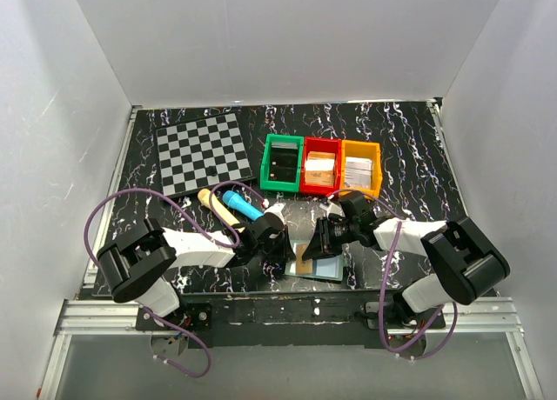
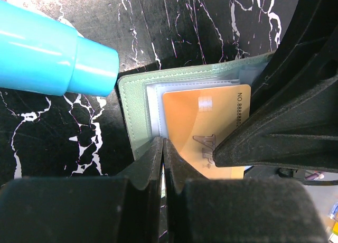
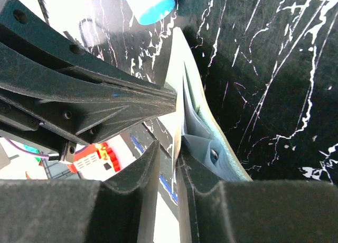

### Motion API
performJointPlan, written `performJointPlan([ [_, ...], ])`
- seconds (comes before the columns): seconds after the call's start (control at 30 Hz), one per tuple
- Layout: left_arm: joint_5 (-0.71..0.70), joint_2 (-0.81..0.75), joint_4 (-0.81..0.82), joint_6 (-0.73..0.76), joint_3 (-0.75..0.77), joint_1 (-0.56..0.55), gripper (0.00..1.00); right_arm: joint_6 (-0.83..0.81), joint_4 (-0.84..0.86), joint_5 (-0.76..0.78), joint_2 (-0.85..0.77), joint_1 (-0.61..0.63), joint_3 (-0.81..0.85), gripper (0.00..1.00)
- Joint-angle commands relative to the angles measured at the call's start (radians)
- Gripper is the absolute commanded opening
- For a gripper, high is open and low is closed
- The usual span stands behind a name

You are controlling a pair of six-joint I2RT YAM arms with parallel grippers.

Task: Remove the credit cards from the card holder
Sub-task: Remove the credit card from the card holder.

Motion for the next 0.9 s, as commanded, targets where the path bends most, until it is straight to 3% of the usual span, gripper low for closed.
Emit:
performJointPlan([
  [0.0,-0.006,0.016,-0.049,0.0,-0.025,-0.009,0.0,-0.013,-0.023,-0.012,-0.039,0.017,0.039,0.25],
  [0.87,-0.074,-0.026,-0.079,-0.05,-0.062,-0.009,0.0,-0.085,-0.184,0.027,-0.14,0.006,0.049,0.21],
])
